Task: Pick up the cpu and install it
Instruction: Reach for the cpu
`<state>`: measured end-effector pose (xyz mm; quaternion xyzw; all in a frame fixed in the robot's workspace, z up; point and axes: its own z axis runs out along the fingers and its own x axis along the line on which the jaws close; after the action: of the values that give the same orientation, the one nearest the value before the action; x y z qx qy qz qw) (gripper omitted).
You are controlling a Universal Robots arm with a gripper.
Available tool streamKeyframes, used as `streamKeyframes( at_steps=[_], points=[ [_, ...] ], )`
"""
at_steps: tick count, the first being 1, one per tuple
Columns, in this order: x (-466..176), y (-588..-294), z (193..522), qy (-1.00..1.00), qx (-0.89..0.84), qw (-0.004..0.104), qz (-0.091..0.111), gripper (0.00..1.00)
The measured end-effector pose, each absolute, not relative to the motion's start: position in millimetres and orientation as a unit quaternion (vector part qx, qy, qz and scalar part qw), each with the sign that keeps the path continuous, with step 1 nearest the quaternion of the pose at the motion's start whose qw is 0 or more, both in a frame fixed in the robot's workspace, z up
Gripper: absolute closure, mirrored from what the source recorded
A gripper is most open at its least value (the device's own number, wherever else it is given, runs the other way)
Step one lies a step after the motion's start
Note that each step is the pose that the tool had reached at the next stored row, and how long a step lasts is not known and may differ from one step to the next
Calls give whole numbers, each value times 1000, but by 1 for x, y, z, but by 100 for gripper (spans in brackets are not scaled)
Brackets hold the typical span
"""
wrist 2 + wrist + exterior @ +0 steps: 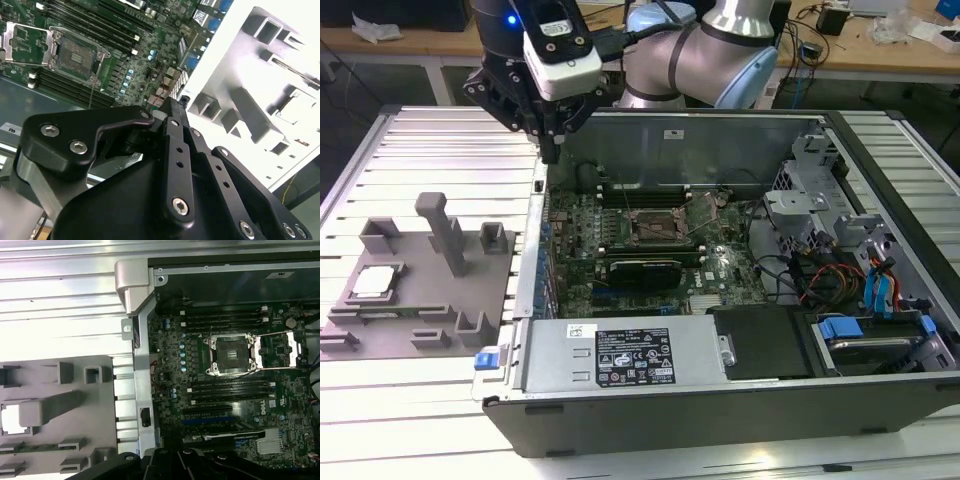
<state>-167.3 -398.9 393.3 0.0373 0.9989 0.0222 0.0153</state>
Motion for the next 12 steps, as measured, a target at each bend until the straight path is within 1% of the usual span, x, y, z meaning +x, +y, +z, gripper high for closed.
streamKeyframes(
  at_steps=[12],
  points=[
    [-194, -399, 393, 999, 37, 19, 22, 89]
  ],
)
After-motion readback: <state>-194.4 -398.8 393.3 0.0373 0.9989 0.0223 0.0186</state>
